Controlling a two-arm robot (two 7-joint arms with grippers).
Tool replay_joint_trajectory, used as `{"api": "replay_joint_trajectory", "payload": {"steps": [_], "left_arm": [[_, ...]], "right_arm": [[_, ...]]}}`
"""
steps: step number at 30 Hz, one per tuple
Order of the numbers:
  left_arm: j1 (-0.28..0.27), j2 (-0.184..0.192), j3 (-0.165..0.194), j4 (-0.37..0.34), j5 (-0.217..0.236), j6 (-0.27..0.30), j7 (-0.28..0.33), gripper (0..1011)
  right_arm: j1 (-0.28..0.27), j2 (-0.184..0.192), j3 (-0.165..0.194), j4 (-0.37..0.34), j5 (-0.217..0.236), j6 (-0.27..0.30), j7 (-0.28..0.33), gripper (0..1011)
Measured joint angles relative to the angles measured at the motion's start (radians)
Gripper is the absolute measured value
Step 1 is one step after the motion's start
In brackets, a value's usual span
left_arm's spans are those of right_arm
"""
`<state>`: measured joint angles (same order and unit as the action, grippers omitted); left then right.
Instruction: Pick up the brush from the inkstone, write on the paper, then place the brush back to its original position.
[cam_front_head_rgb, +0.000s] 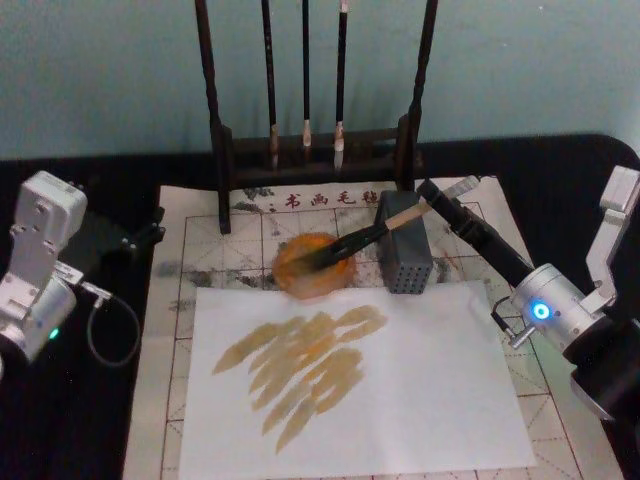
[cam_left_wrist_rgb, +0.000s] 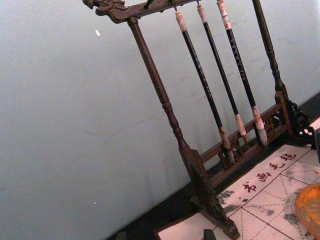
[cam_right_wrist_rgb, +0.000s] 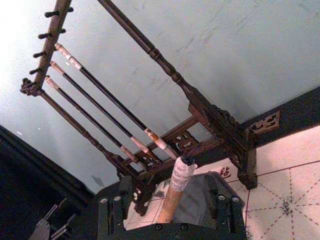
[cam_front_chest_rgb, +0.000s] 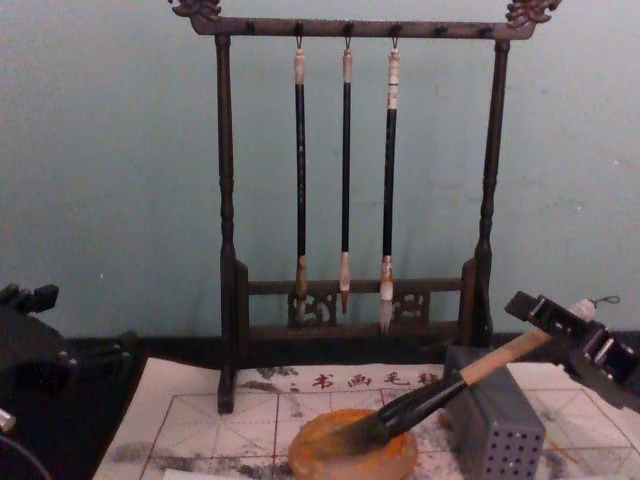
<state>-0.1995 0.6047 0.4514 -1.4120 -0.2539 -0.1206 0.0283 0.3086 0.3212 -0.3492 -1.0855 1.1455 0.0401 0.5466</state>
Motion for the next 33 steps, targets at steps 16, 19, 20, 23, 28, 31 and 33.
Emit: {"api": "replay_joint_trajectory", "payload": {"steps": [16, 19, 20, 23, 28, 31, 33], "left_arm": [[0.000, 0.000, 0.000, 0.000, 0.000, 0.000, 0.000, 1001], [0.000, 0.000, 0.000, 0.000, 0.000, 0.000, 0.000, 1001], [0.000, 0.000, 0.000, 0.000, 0.000, 0.000, 0.000, 1001], [0.000, 0.000, 0.000, 0.000, 0.000, 0.000, 0.000, 1001], [0.000, 0.000, 0.000, 0.000, 0.000, 0.000, 0.000, 1001], [0.000, 0.000, 0.000, 0.000, 0.000, 0.000, 0.000, 1001], [0.000, 0.000, 0.000, 0.000, 0.000, 0.000, 0.000, 1001]], "right_arm": [[0.000, 0.000, 0.000, 0.000, 0.001, 0.000, 0.000, 1000], [-0.001, 0.001, 0.001, -0.003, 0.001, 0.000, -0.002, 1000], [-0.001, 0.002, 0.002, -0.005, 0.002, 0.000, -0.003, 1000], [-0.008, 0.010, 0.004, -0.017, 0.002, 0.001, -0.011, 1000], [-0.021, 0.032, 0.000, -0.043, -0.015, 0.001, -0.027, 1000], [-0.035, 0.052, -0.007, -0.068, -0.044, -0.009, -0.040, 1000], [-0.043, 0.063, -0.010, -0.083, -0.063, -0.017, -0.049, 1000]]}}
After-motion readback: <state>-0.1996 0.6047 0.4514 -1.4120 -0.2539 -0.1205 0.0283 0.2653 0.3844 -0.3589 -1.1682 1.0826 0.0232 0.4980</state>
